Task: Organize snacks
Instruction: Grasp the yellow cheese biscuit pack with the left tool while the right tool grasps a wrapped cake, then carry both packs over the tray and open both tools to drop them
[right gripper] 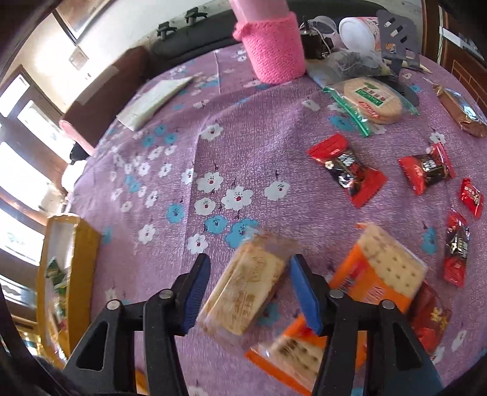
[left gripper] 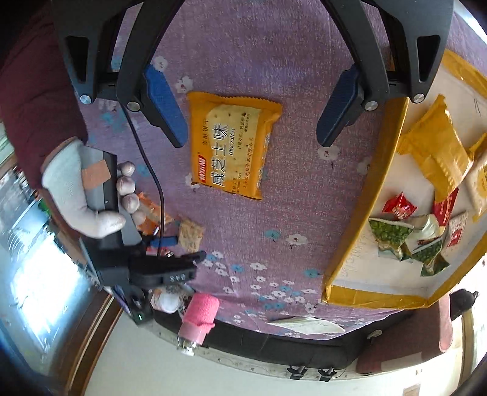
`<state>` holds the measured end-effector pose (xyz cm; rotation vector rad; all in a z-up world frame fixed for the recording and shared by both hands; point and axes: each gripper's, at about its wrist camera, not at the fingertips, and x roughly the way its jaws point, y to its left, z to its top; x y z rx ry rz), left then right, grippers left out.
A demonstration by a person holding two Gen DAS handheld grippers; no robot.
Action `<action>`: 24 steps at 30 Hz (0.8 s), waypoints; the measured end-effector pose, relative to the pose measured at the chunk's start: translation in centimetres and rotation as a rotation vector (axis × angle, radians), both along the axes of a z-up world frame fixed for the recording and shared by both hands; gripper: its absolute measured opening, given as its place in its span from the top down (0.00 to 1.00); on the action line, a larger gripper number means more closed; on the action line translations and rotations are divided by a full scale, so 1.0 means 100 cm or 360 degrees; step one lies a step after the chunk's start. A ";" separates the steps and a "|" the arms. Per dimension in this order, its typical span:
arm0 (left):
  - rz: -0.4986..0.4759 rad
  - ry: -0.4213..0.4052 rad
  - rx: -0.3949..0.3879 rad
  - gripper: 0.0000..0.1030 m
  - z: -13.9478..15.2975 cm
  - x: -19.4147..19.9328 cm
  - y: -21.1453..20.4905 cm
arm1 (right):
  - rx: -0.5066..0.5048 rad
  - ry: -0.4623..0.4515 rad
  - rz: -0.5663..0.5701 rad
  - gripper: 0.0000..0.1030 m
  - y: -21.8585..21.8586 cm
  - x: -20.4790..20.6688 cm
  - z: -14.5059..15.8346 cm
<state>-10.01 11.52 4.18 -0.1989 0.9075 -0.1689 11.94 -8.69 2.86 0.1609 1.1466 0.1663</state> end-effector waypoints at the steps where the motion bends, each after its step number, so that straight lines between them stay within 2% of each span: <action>1: -0.0014 0.0009 0.0039 0.16 -0.002 0.004 -0.003 | -0.0052 0.0001 0.0012 0.35 0.007 0.000 -0.001; 5: -0.0093 0.0064 0.0164 0.16 -0.014 0.020 -0.019 | -0.0265 -0.0042 0.0055 0.33 0.026 -0.004 -0.007; 7: -0.0116 0.0091 0.0190 0.15 -0.020 0.026 -0.025 | -0.0344 -0.0073 0.0104 0.37 0.033 -0.006 -0.010; 8: -0.0127 0.0083 0.0180 0.15 -0.020 0.028 -0.027 | -0.0341 -0.0073 0.0115 0.40 0.034 -0.007 -0.010; 10: -0.0148 0.0095 0.0204 0.15 -0.020 0.034 -0.035 | -0.0328 -0.0077 0.0138 0.52 0.033 -0.012 -0.008; 11: -0.0166 0.0113 0.0222 0.15 -0.022 0.036 -0.040 | -0.0326 -0.0081 0.0149 0.62 0.033 -0.014 -0.007; 12: -0.0204 0.0151 0.0267 0.16 -0.026 0.039 -0.047 | -0.0320 -0.0083 0.0158 0.66 0.032 -0.017 -0.006; 14: -0.0258 0.0137 0.0419 0.14 -0.031 0.038 -0.062 | -0.0304 -0.0089 0.0167 0.66 0.030 -0.022 -0.006; 16: -0.0286 0.0091 0.0405 0.32 -0.028 0.033 -0.065 | -0.0272 -0.0105 0.0166 0.66 0.024 -0.030 -0.004; 24: -0.0139 0.0065 0.0086 0.33 -0.013 0.022 -0.022 | -0.0033 -0.0138 0.0126 0.67 0.000 -0.054 0.007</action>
